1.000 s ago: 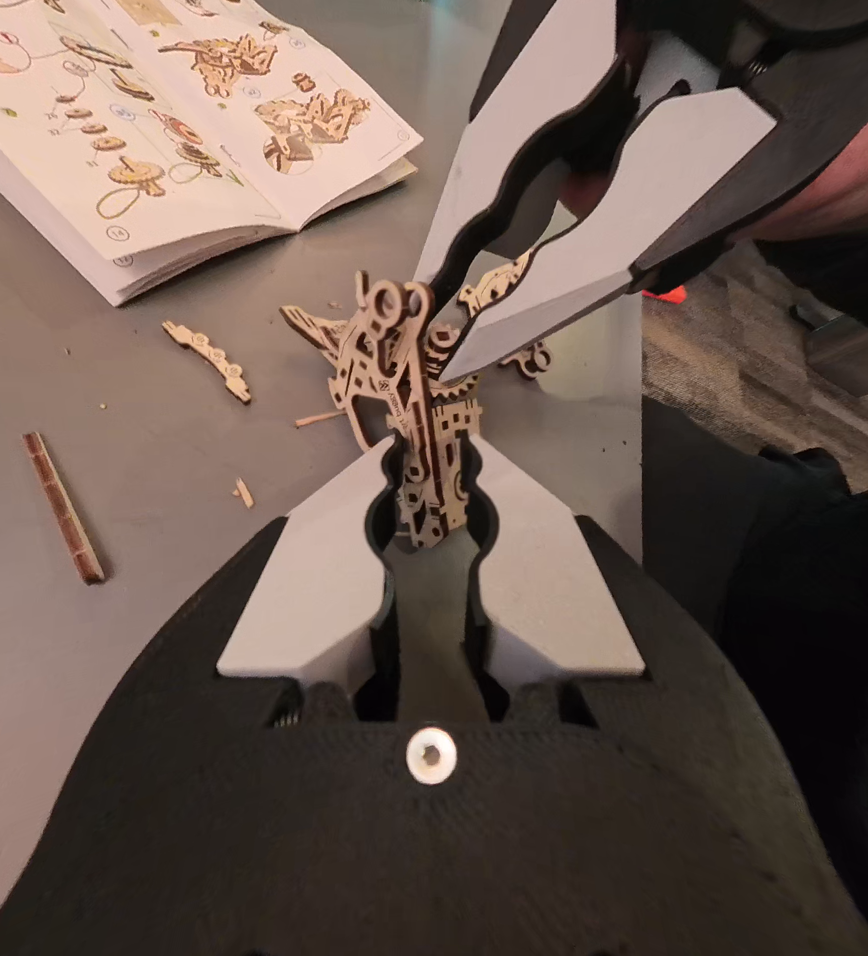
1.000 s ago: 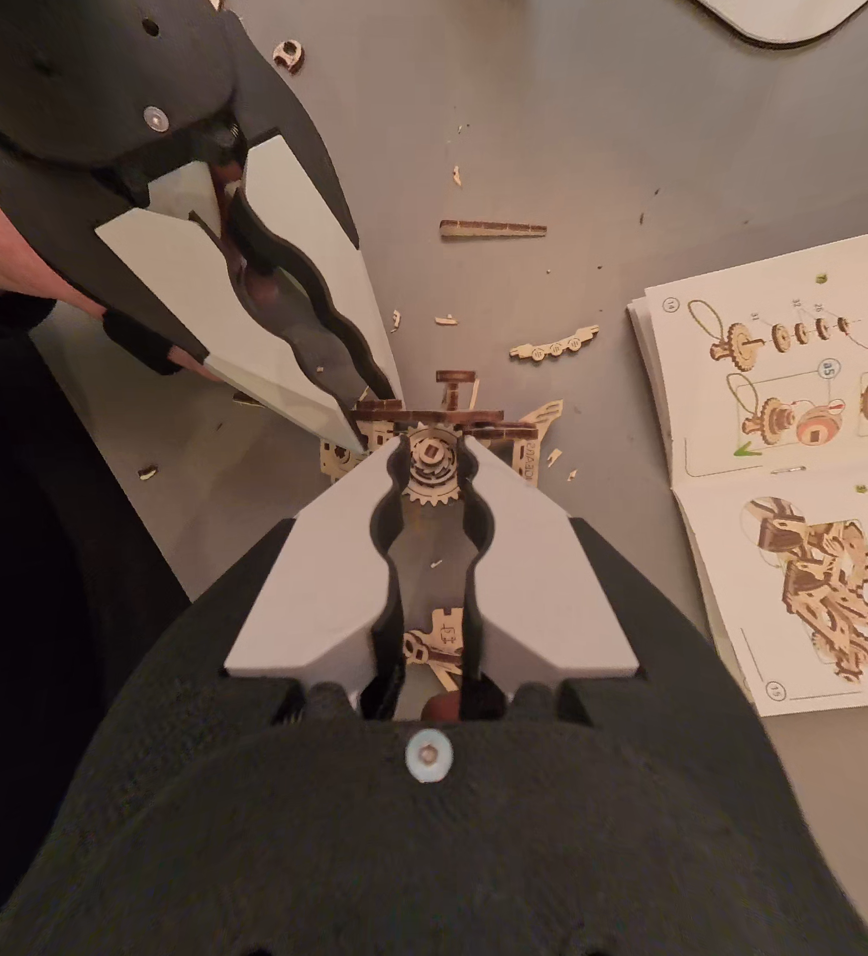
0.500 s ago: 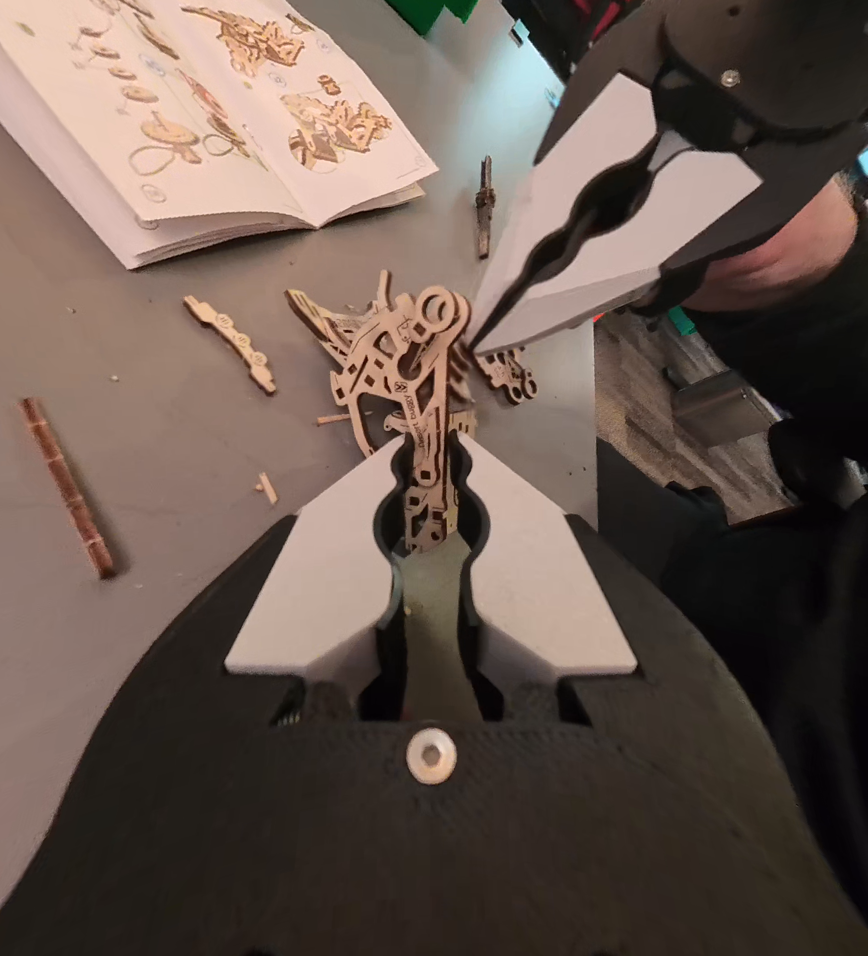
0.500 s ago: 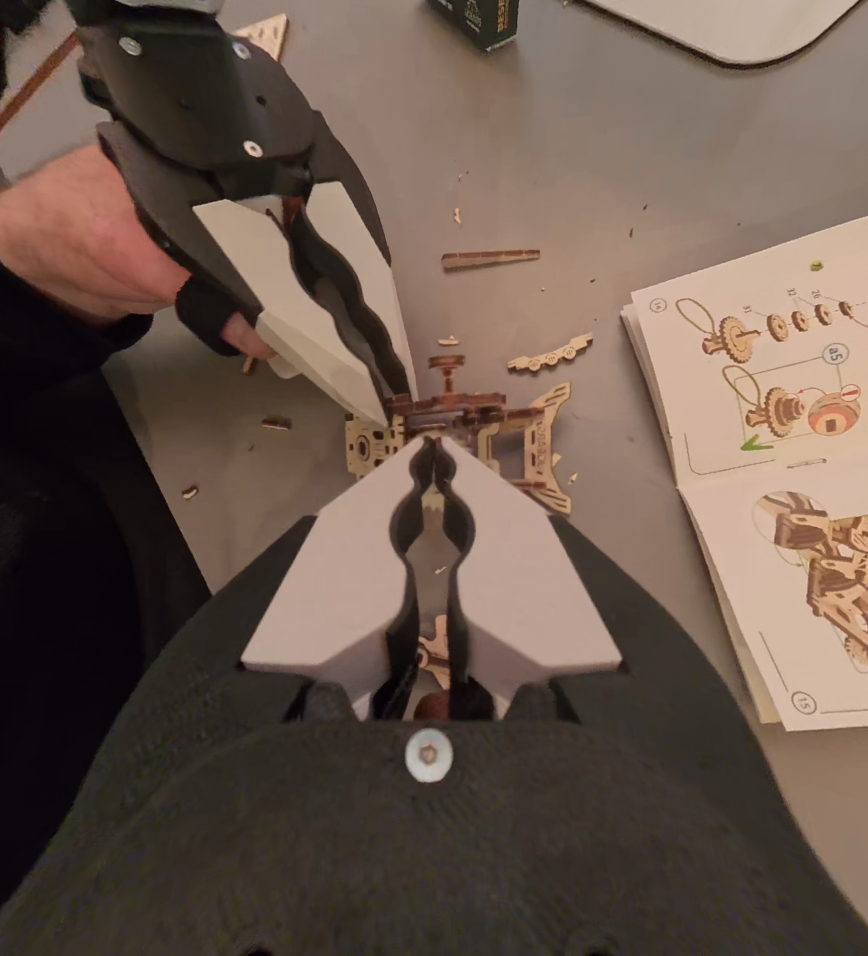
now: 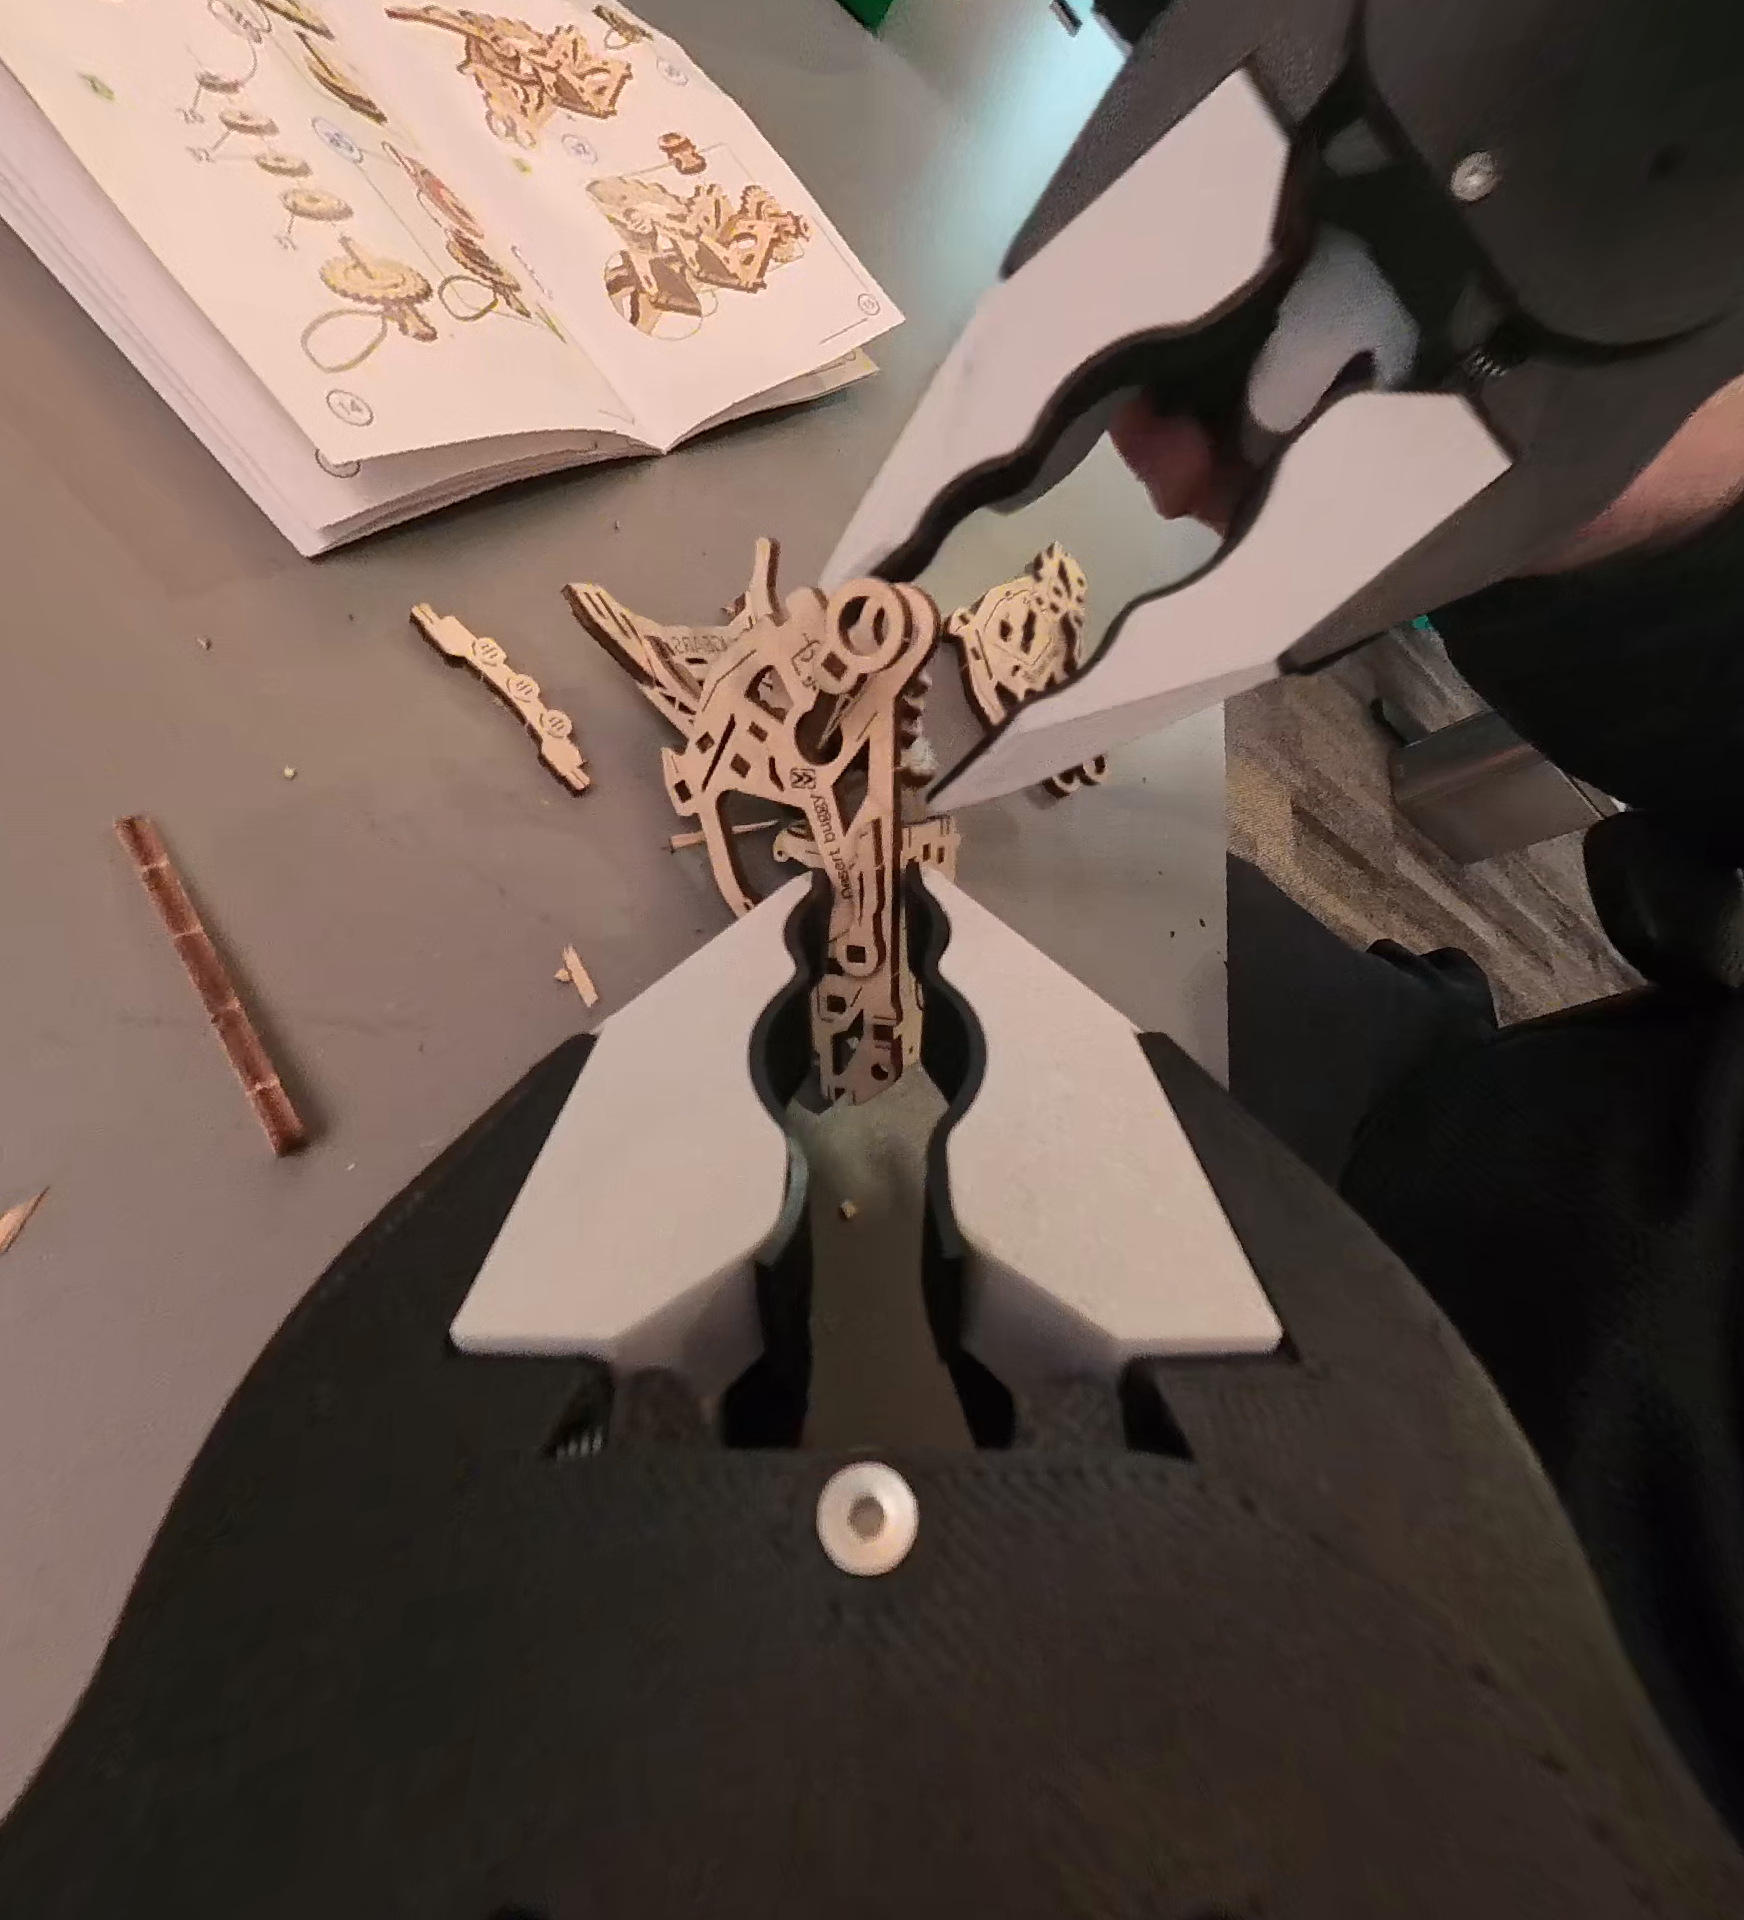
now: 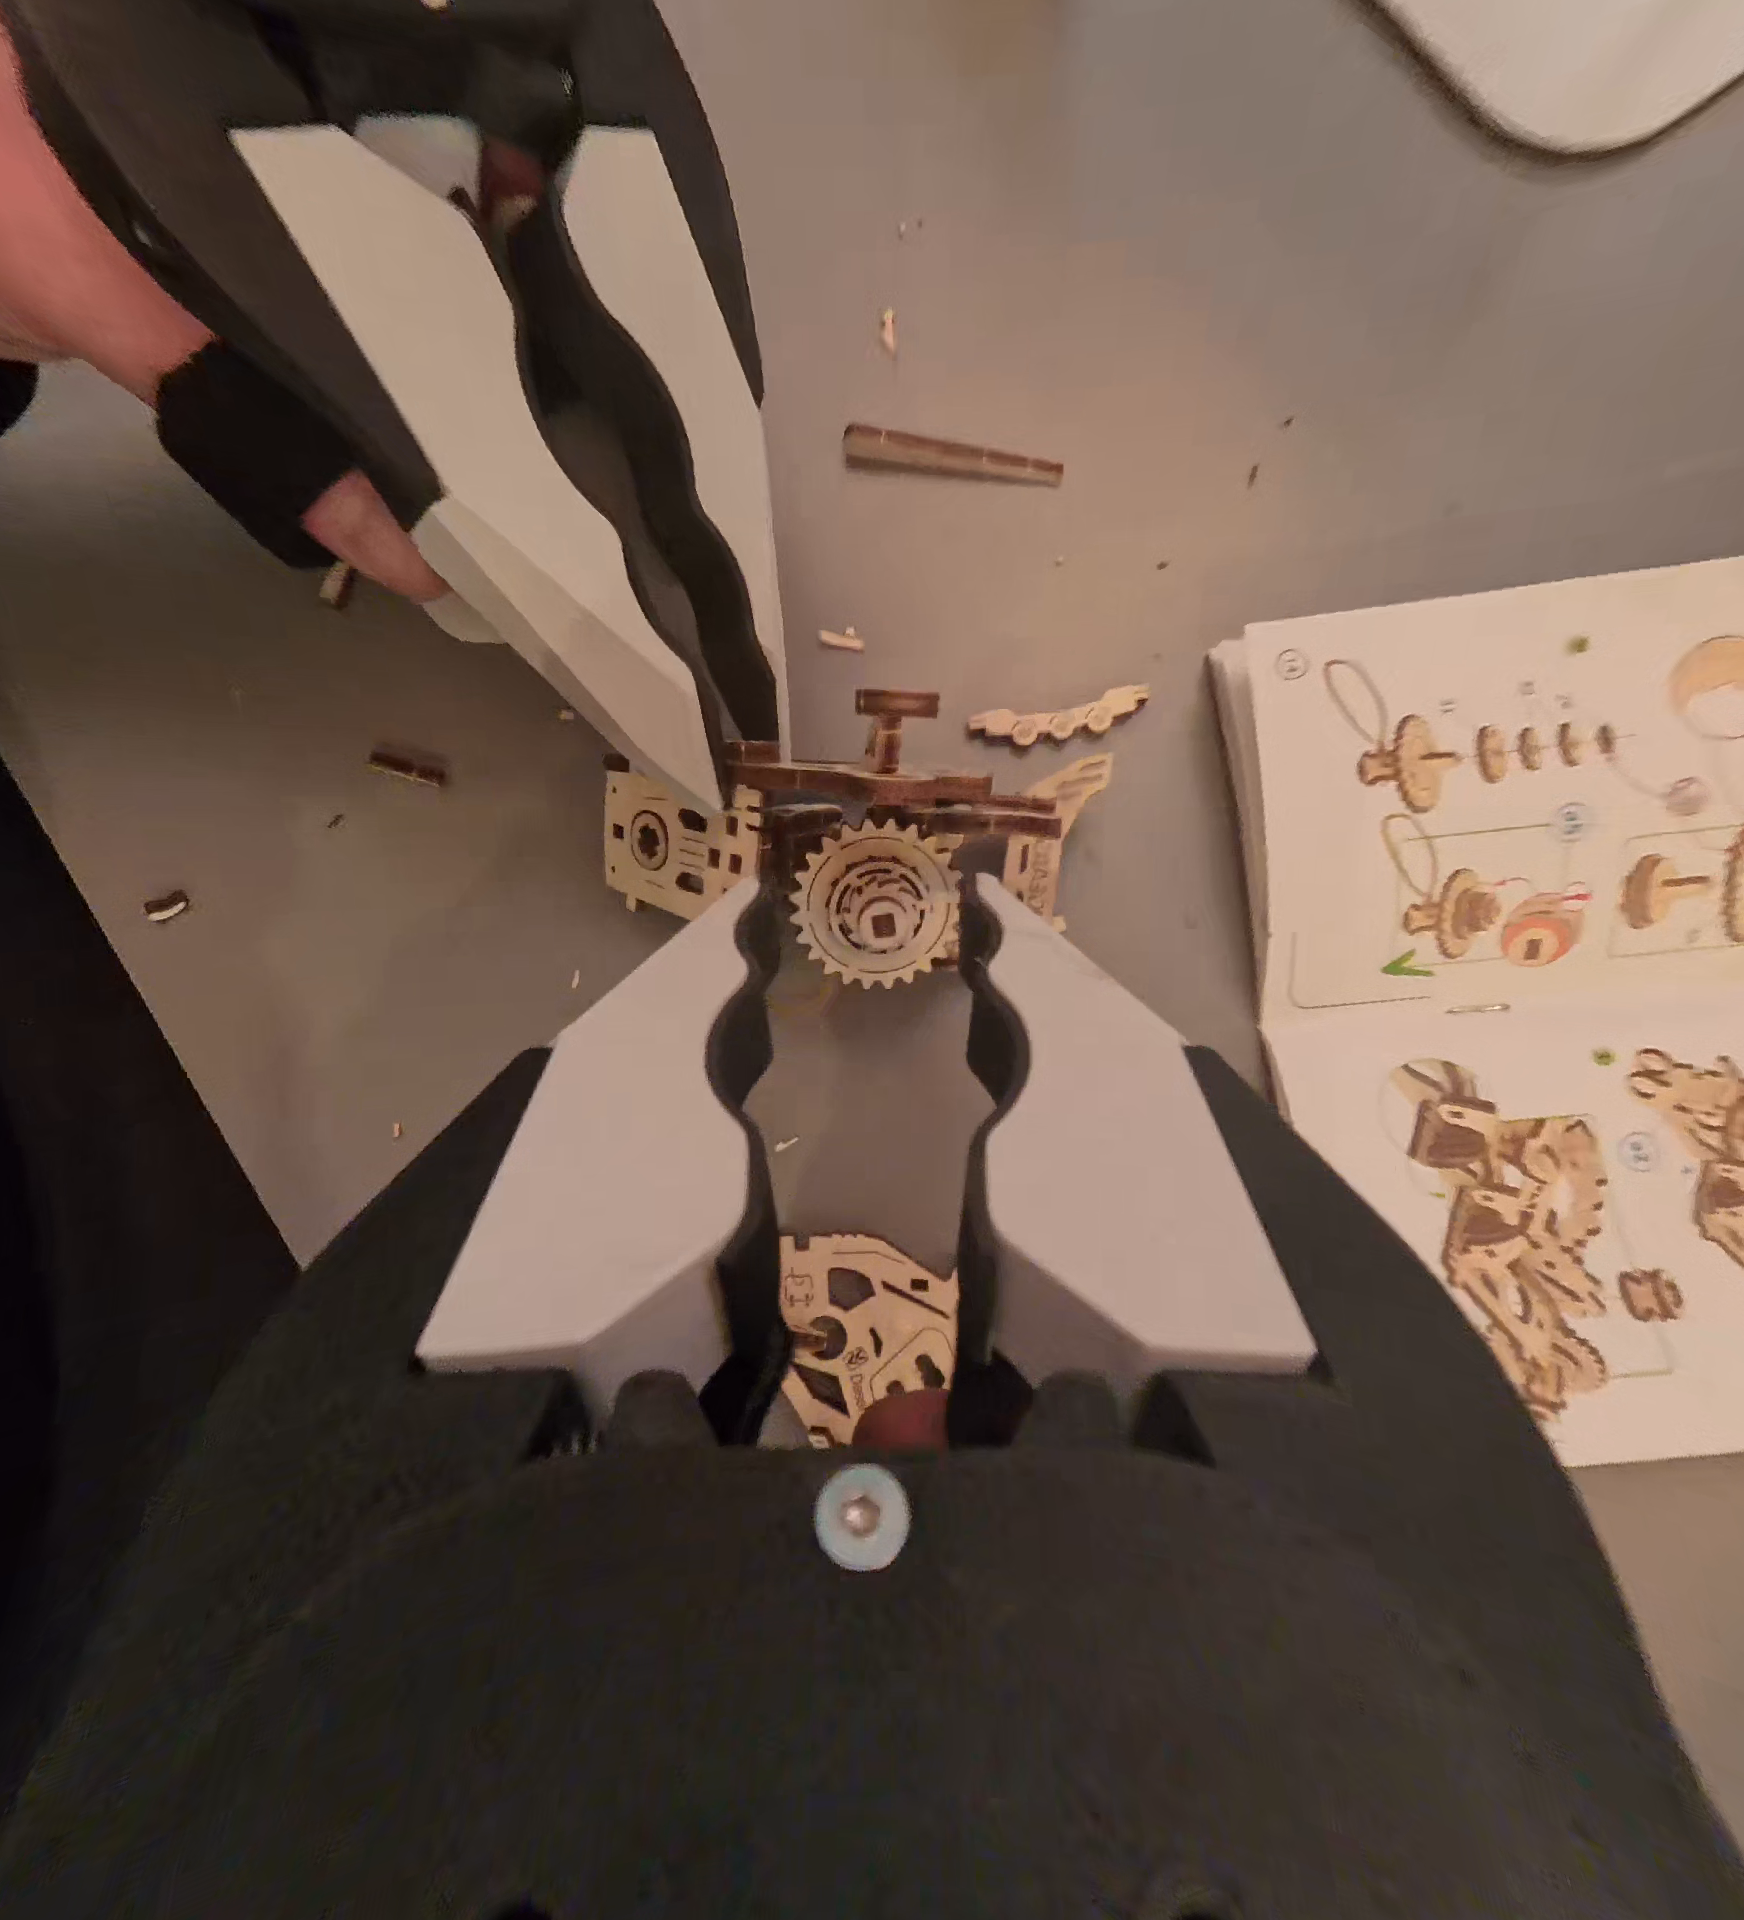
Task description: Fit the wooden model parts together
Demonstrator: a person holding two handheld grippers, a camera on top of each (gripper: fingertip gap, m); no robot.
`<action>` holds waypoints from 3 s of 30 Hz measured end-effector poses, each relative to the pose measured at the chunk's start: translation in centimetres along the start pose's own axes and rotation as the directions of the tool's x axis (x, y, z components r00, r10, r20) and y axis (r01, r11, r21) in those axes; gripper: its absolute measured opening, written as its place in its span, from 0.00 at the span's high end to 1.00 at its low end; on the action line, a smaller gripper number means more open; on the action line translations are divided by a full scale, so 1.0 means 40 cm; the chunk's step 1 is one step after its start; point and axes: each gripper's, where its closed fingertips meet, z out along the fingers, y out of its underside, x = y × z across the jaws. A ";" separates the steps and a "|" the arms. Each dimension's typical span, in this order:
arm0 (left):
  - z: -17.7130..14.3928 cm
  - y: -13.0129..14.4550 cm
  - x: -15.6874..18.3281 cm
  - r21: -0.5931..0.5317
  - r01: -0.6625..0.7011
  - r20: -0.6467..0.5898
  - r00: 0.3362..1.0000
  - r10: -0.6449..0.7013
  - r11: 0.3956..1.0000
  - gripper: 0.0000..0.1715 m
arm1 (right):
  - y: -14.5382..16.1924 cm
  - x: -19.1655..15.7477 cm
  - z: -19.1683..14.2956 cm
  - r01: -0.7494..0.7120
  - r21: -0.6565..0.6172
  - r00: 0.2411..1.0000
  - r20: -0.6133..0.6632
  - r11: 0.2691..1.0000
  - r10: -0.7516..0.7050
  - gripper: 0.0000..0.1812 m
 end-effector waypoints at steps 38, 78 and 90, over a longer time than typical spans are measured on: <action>0.019 -0.066 0.015 0.055 -0.040 0.076 0.996 0.036 0.998 0.97 | -0.004 -0.036 -0.051 -0.024 0.194 0.990 0.138 0.981 -0.003 0.82; -0.017 -0.164 0.125 0.049 -0.324 0.154 0.937 0.314 0.945 0.97 | -0.028 -0.084 -0.206 0.193 0.362 0.927 0.236 0.912 -0.290 0.88; -0.016 -0.175 0.143 0.080 -0.374 0.146 0.921 0.360 0.924 0.97 | -0.013 -0.104 -0.219 0.426 0.370 0.895 -0.040 0.826 -0.444 0.88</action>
